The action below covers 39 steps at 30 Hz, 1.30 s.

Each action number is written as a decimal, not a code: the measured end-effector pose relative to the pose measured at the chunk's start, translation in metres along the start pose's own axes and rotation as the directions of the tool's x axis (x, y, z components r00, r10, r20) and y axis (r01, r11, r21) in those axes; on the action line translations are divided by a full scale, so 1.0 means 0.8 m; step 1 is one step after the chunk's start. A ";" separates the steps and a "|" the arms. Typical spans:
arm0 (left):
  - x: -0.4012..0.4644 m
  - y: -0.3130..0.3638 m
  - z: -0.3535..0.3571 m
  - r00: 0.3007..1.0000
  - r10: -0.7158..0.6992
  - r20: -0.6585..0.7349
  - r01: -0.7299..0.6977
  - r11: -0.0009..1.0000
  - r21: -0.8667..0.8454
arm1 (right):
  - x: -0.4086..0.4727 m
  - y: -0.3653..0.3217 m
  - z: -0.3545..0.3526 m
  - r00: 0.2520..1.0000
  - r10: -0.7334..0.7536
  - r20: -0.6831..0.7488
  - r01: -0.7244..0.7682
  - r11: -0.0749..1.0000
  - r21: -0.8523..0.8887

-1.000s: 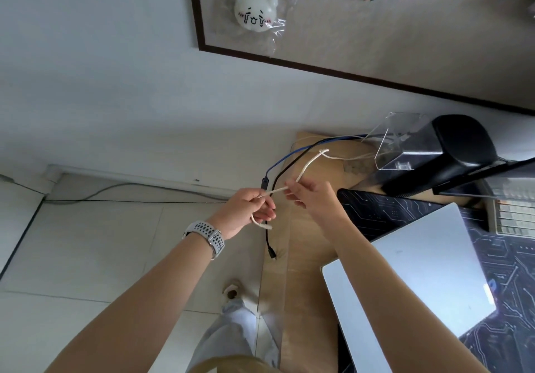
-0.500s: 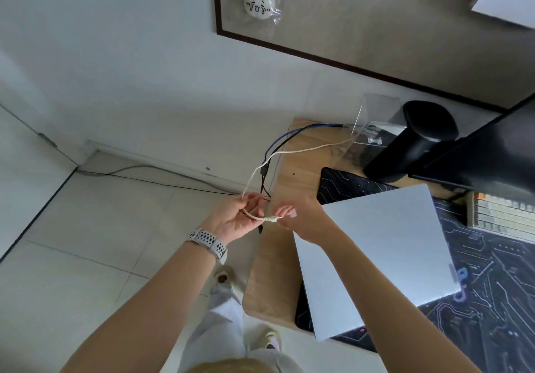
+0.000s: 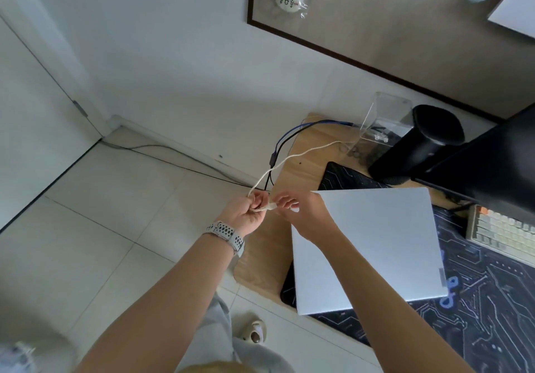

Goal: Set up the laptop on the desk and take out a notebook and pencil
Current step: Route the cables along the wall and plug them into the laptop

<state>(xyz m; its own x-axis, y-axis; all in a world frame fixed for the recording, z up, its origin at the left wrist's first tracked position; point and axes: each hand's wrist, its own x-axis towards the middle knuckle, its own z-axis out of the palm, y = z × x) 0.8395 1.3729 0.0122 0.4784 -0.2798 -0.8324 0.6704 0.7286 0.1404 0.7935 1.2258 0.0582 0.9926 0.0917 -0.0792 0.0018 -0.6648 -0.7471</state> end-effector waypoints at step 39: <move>0.029 -0.013 -0.004 0.850 0.200 0.488 -0.479 -0.092 0.873 | 0.050 0.051 -0.014 0.954 0.295 0.050 -0.277 0.936 -0.219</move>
<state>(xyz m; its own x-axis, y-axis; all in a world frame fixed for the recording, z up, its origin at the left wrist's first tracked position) 0.8415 1.3608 -0.0101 0.8170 -0.3972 -0.4180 0.2040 -0.4790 0.8538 0.8347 1.1942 0.0319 0.9417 -0.0711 -0.3288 -0.2470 -0.8096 -0.5324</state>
